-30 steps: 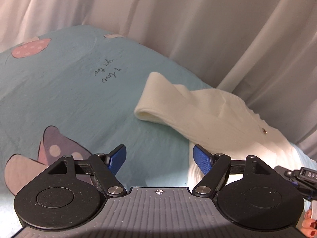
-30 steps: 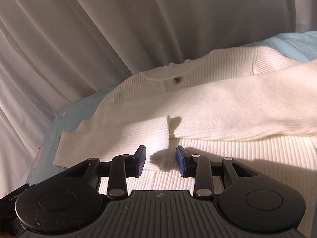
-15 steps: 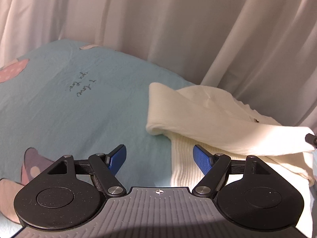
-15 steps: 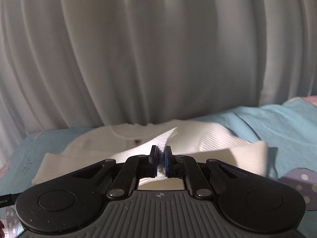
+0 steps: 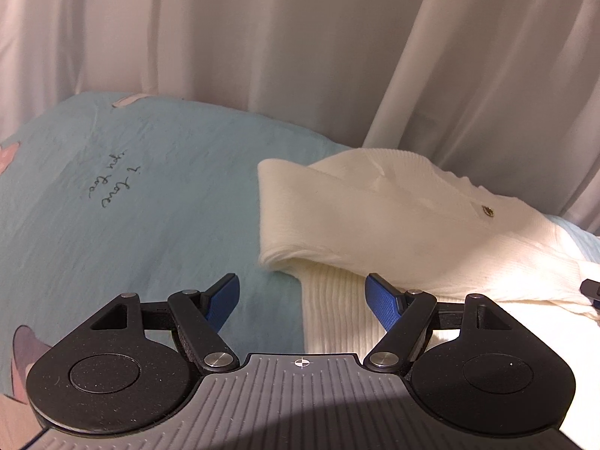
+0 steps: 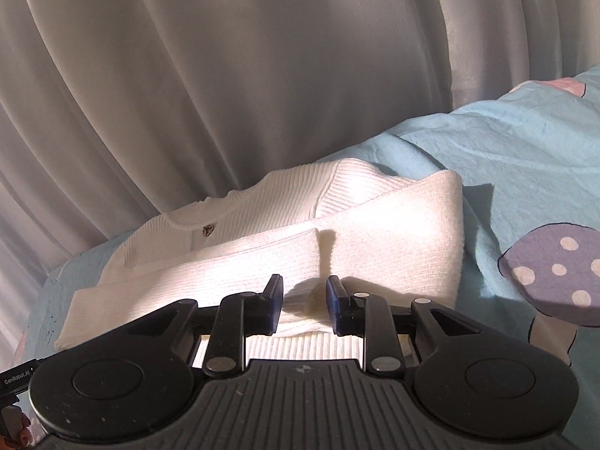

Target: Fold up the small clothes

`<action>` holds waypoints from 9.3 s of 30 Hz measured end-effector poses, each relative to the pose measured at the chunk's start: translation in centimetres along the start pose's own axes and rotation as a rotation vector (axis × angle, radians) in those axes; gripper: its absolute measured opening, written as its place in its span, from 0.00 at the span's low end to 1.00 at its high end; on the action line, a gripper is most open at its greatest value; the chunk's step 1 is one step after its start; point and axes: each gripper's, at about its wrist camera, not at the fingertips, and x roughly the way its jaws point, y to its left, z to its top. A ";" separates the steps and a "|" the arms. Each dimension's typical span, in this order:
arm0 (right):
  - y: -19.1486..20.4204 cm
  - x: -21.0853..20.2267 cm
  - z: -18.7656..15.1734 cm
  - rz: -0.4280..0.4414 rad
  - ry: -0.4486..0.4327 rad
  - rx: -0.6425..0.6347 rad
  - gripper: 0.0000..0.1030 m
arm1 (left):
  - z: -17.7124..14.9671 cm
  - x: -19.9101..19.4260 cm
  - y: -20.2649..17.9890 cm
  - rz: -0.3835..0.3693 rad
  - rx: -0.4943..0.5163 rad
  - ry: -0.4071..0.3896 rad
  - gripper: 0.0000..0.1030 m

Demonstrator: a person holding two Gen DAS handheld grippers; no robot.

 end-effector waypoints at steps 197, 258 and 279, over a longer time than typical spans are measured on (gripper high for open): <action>4.6 -3.4 8.2 -0.230 -0.312 -0.388 0.04 | 13.9 -1.0 -6.7 -0.224 0.159 -0.235 0.08; -0.6 -7.3 -4.1 -0.032 0.022 -0.033 0.19 | 3.5 2.1 -1.7 -0.224 0.041 0.059 0.29; 0.4 -8.4 -2.9 -0.206 -0.054 -0.170 0.06 | 3.3 0.5 0.9 -0.200 -0.073 0.068 0.28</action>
